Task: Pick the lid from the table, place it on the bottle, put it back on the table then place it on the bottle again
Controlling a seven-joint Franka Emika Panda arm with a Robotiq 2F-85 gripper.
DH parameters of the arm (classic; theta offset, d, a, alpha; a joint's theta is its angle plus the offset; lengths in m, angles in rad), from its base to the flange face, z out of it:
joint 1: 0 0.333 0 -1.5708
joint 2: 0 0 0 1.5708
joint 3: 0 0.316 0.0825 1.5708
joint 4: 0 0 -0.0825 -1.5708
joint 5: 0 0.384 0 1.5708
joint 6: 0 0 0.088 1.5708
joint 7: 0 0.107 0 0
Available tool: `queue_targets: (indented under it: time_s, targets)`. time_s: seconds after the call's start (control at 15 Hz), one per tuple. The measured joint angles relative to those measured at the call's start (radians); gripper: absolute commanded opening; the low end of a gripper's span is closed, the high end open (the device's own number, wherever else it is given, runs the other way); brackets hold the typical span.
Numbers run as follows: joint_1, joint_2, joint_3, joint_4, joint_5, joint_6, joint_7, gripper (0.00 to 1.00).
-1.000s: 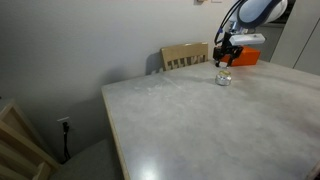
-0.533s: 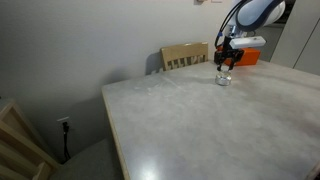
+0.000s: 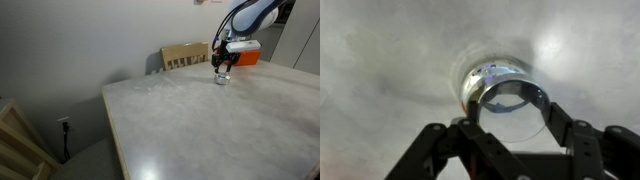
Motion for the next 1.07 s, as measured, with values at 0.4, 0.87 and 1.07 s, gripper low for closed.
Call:
queue_targets:
  time_s: [0.4, 0.87, 1.07]
  targets:
    - [-0.002, 0.001, -0.007, 0.001, 0.001, 0.000, 0.011, 0.44]
    - [-0.009, 0.001, -0.008, 0.001, 0.006, 0.000, 0.013, 0.44]
    - [-0.012, 0.001, -0.005, 0.004, 0.012, -0.014, 0.009, 0.44]
